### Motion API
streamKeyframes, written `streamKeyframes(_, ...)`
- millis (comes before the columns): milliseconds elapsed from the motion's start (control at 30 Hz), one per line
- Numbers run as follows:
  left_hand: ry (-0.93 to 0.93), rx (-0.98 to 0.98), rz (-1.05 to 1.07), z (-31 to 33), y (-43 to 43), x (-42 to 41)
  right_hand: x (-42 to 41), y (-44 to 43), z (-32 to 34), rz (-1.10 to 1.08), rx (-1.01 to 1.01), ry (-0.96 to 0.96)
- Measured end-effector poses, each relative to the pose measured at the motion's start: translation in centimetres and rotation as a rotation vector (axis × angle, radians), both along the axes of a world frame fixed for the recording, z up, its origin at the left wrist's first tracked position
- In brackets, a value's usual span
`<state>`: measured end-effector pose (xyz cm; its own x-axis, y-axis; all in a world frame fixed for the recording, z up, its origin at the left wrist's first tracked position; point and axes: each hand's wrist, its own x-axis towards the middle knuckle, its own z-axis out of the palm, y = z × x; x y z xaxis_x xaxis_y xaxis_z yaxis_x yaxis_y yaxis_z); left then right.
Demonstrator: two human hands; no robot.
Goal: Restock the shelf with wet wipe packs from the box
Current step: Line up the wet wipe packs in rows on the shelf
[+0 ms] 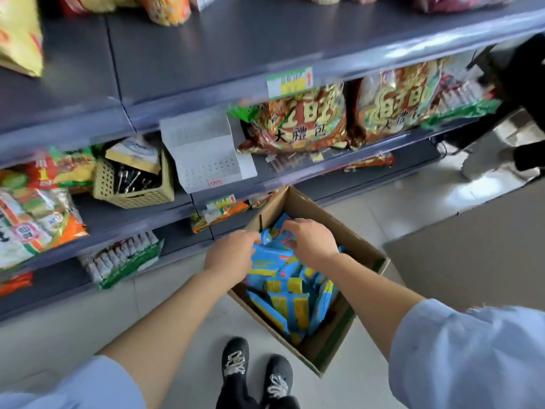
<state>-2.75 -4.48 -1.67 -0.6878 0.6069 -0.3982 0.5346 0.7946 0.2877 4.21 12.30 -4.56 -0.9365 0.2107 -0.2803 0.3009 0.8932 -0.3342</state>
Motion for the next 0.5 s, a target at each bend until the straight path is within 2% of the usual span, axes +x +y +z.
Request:
streamKeyframes(167, 0.073, 0.162, 0.109, 6.6, -1.6, -1.3, -1.3, 0.4, 7.3, -0.018, 0.014, 0.089)
streamKeyframes(300, -0.010, 0.343, 0.266, 11.2, -4.0, -3.0, -2.7, -0.5, 12.8, -0.014, -0.004, 0.134)
streamKeyframes(500, -0.005, 0.499, 0.393, 19.2, -9.4, -6.4, -5.2, -3.3, 20.5, 0.000, -0.069, 0.265)
